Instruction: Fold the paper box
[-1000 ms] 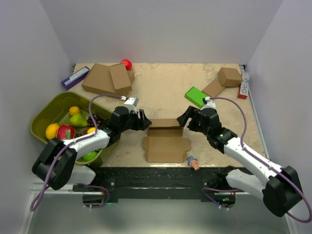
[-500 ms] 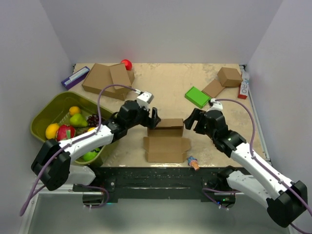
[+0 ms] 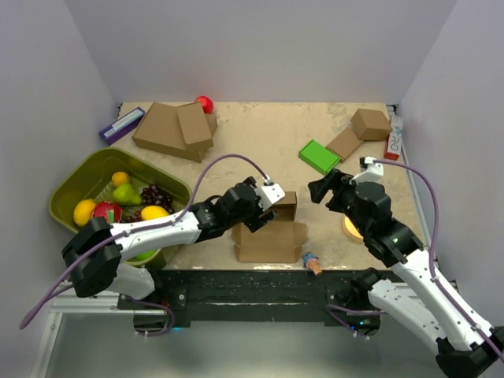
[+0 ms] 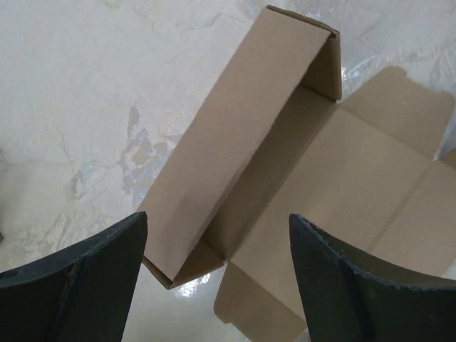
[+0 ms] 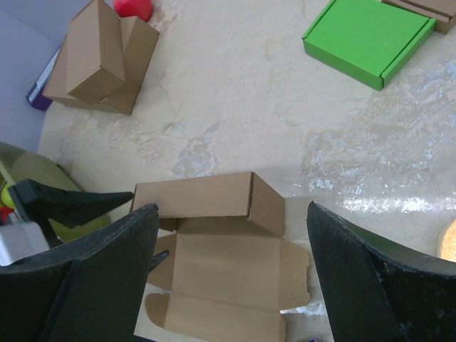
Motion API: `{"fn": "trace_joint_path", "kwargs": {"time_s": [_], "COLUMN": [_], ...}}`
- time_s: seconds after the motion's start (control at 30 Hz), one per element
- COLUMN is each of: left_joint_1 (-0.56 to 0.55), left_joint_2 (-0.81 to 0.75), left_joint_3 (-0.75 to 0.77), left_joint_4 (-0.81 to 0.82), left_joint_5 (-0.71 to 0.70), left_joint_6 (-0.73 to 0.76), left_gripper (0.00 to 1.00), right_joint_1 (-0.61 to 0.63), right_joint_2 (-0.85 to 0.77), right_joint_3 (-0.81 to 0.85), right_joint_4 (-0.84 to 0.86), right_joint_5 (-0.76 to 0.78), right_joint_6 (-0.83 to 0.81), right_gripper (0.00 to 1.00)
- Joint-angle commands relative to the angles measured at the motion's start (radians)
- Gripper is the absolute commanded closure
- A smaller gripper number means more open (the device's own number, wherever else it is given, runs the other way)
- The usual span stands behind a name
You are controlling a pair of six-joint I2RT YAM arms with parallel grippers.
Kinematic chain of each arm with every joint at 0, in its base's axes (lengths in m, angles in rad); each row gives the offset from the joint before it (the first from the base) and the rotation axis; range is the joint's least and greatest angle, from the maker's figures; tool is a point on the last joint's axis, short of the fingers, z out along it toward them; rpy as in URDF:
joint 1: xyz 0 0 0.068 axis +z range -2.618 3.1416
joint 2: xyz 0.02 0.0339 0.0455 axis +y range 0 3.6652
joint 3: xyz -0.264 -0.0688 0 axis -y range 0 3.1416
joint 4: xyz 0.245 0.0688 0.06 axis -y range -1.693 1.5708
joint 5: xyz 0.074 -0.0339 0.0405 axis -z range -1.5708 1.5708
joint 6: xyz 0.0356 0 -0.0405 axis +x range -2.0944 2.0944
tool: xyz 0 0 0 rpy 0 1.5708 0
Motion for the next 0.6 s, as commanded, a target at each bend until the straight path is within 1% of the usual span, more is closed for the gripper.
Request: {"fn": "trace_joint_path", "kwargs": {"time_s": [0.0, 0.17, 0.3, 0.4, 0.47, 0.5, 0.57], "left_joint_1": [-0.042, -0.072, -0.085, -0.087, -0.086, -0.087, -0.087], "left_joint_2": [0.050, 0.134, 0.196, 0.225, 0.252, 0.263, 0.289], "left_joint_3": [0.001, 0.018, 0.033, 0.038, 0.055, 0.061, 0.073], "left_joint_4": [0.100, 0.142, 0.174, 0.225, 0.243, 0.249, 0.260], "left_joint_5": [-0.123, -0.148, -0.254, -0.309, -0.346, -0.357, -0.381], "left_joint_6": [0.113, 0.162, 0.195, 0.208, 0.211, 0.214, 0.220], "left_gripper": [0.15, 0.13, 0.14, 0.17, 0.23, 0.28, 0.32], "right_joint_1": [-0.005, -0.005, -0.005, -0.003, -0.005, -0.005, -0.005], "right_joint_2": [-0.034, -0.040, -0.049, -0.052, -0.049, -0.049, -0.046], "right_joint_3": [0.000, -0.010, -0.016, -0.017, -0.016, -0.014, -0.013], "right_joint_4": [0.003, 0.012, 0.020, 0.021, 0.023, 0.022, 0.022], "right_joint_5": [-0.015, -0.027, -0.027, -0.027, -0.026, -0.029, -0.029], "right_joint_6": [-0.006, 0.001, 0.004, 0.004, 0.002, 0.002, 0.002], "right_gripper": [0.11, 0.11, 0.12, 0.12, 0.12, 0.12, 0.12]}}
